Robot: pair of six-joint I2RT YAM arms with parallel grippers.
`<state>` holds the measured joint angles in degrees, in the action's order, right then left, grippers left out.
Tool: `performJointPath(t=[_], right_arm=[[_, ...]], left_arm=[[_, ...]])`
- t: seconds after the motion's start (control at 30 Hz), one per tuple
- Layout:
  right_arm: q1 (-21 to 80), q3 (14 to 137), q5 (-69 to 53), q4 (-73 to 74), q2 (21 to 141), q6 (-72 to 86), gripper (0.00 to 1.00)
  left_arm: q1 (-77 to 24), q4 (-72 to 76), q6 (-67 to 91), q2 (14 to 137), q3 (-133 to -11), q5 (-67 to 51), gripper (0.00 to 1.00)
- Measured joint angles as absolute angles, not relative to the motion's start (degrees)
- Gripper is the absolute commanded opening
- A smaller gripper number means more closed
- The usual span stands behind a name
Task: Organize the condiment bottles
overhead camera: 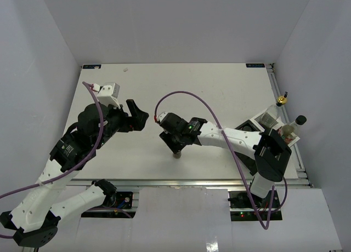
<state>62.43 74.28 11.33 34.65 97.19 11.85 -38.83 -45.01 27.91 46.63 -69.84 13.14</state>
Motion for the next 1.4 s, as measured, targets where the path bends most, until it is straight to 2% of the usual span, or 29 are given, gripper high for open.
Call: performJointPath(t=[0.07,0.13,0.33,0.47,0.67,0.8,1.13,1.4], right_arm=[[62.4,74.3,11.7,34.7,97.2,12.1,0.11],[62.4,74.3,11.9,34.7,97.2,12.0,0.08],[62.3,74.6,15.5,38.8,95.5,12.0,0.08],[59.9,77.6,19.6,46.1,89.0,11.9,0.08],[50.9,86.9,24.5,53.2,73.6,11.8,0.08],[42.3,88.2,25.5,56.7,66.5,10.6,0.08],[21.9,81.0,22.7,61.4,65.9,5.1,0.08],[19.4,77.4,20.2,61.6,63.7,4.0,0.08]], left_arm=[[-38.8,-45.0,27.9,46.6,-69.8,13.1,0.98],[-38.8,-45.0,27.9,46.6,-69.8,13.1,0.98],[-38.8,-45.1,27.9,46.6,-69.8,13.1,0.98],[-38.8,-45.1,27.7,46.6,-69.8,13.1,0.98],[-38.8,-45.1,27.3,46.6,-69.8,13.1,0.98],[-38.8,-45.0,27.2,47.0,-69.9,12.8,0.98],[-38.8,-45.5,27.0,47.6,-70.3,12.6,0.98],[-38.8,-46.0,26.8,47.2,-70.3,12.6,0.98]])
